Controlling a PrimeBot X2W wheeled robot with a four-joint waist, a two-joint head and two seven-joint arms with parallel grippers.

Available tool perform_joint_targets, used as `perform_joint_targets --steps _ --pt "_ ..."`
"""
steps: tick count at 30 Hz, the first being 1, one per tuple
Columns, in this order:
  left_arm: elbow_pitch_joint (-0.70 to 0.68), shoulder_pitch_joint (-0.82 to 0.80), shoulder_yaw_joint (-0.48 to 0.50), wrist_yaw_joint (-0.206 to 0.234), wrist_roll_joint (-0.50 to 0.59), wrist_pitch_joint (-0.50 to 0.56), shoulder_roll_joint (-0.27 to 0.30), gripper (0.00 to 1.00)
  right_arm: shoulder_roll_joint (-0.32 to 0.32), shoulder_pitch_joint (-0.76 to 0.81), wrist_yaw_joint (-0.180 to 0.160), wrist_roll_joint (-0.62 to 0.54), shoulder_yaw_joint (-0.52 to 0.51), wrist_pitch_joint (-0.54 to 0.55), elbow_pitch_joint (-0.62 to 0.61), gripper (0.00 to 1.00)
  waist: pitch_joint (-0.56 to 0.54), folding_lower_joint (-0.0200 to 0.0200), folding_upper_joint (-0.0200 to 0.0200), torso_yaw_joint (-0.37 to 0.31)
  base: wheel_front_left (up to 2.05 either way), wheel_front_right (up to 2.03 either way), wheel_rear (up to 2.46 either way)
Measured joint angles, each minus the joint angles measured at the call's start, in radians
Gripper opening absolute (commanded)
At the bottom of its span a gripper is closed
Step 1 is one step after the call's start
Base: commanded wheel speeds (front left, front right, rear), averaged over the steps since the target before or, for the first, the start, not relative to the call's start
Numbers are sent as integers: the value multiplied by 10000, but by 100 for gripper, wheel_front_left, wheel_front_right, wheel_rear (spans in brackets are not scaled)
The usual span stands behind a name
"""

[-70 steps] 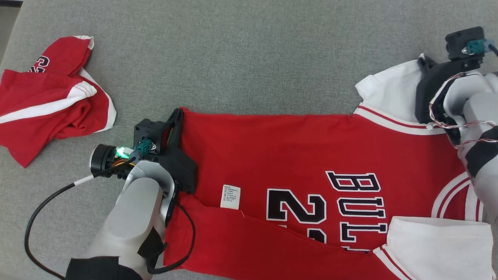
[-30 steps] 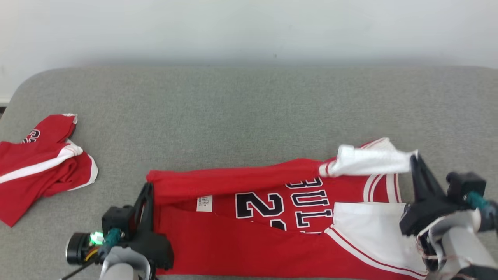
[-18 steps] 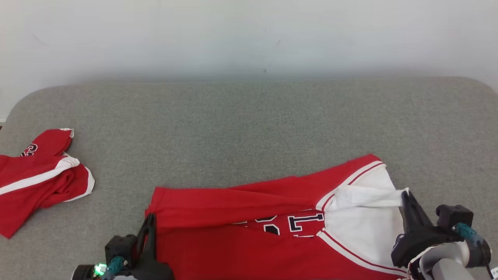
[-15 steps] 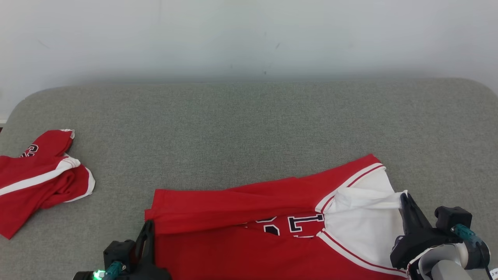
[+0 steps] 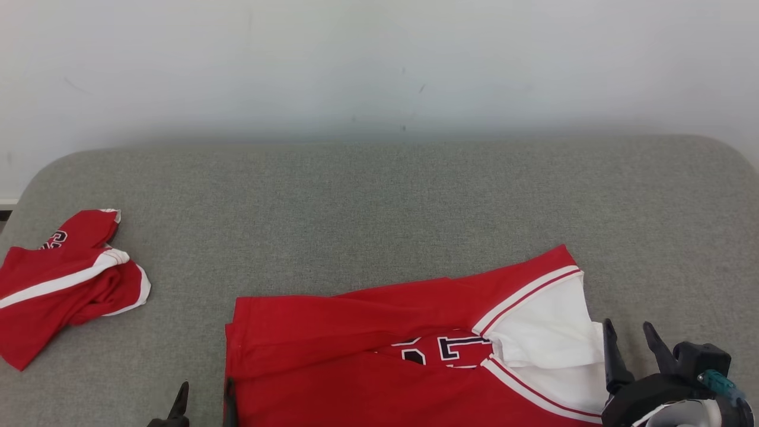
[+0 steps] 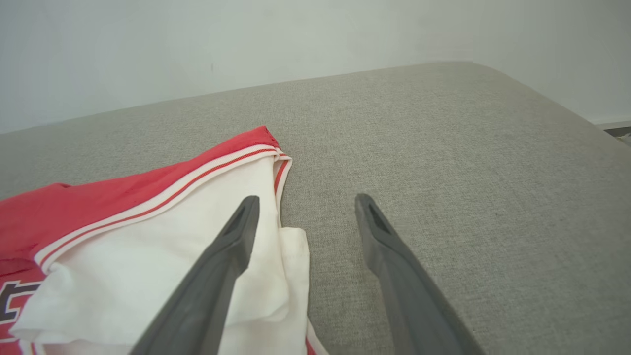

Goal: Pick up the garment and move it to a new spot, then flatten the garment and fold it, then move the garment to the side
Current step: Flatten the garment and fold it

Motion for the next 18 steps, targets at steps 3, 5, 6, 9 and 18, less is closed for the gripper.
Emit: perform_joint_targets --steps 3,5,6,9,18 --pt "-58 119 -40 19 -2 0 -4 100 71 -154 0 69 213 8 449 100 105 2 1 33 0 0 0" --pt "-52 123 -102 33 -4 0 -6 100 125 -378 0 104 345 157 828 100 199 2 2 74 0 0 0" --pt "-54 117 -130 33 -8 0 -4 100 142 -524 0 157 366 236 1037 100 251 2 2 101 0 0 0" --pt "-94 27 -211 36 -17 0 -8 100 144 -895 0 267 477 552 1655 100 404 3 2 219 0 0 0" --pt "-234 -55 -251 127 -69 0 -6 100 240 -1438 -33 965 1317 955 2357 27 648 2 1 483 0 0 0"
